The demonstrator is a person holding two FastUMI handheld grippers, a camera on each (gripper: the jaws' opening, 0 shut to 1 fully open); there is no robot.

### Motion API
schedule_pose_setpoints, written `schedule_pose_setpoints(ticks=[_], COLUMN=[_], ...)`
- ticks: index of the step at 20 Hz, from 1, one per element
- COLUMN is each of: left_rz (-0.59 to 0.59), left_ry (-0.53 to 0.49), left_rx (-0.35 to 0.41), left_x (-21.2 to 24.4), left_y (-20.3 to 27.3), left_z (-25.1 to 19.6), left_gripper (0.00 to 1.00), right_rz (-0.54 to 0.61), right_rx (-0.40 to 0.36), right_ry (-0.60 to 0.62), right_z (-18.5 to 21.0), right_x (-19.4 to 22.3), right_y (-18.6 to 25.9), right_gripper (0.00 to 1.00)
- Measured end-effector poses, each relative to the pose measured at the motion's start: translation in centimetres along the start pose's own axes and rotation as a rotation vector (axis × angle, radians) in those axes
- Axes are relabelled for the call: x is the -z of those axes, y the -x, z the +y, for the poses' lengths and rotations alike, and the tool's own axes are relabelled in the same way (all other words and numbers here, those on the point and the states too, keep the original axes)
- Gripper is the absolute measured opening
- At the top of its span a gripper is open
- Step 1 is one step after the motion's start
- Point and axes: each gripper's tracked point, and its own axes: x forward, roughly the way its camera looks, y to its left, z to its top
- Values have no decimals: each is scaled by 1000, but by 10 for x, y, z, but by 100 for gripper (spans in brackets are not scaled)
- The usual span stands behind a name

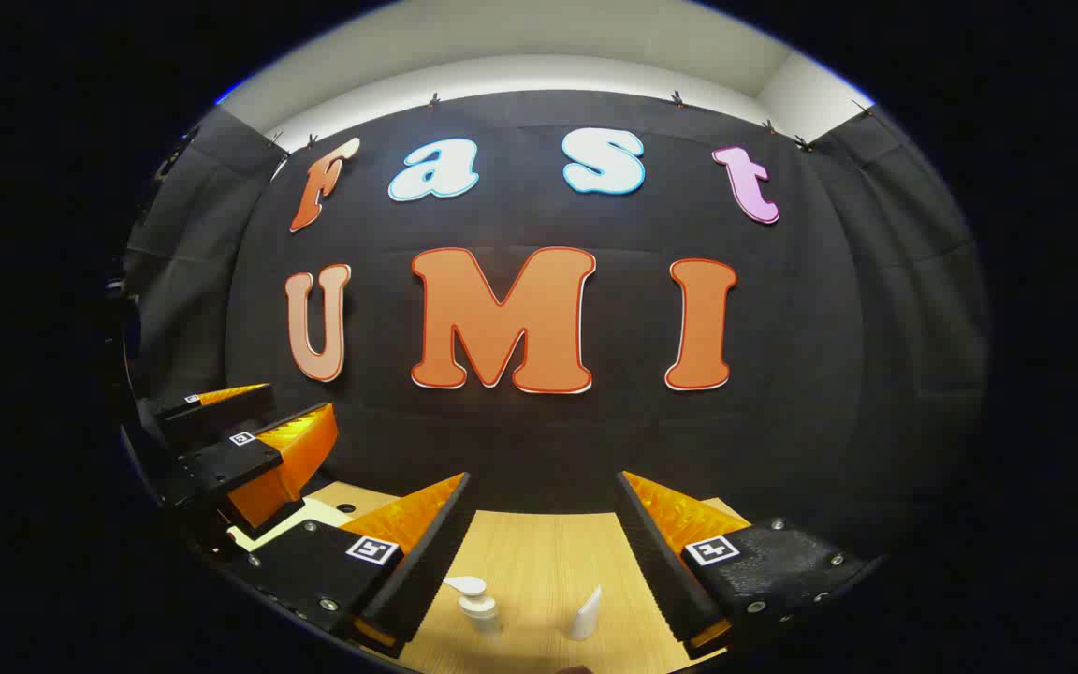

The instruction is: First open the suitcase, pack the skin care products into it, and then close the suitcase.

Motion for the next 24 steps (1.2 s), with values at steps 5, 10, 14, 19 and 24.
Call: schedule_pose_setpoints(ticks=[5,10,14,19,24], left_rz=[1,3,5,-11,-20], left_ry=[-11,-18,-26,-40,-77], left_rx=[5,-2,-13,-31,-48], left_x=[5,9,9,6,7], left_y=[-5,-6,-2,0,5], left_z=[0,-3,3,10,17], left_gripper=[99,99,100,99,99], right_rz=[2,13,12,13,3], right_rx=[14,7,-10,-21,-11], right_ry=[4,7,7,15,32], right_z=[-2,-5,1,4,-3], right_x=[1,3,5,6,4], right_y=[-5,-11,-13,-11,-12], right_gripper=[96,95,95,95,95])
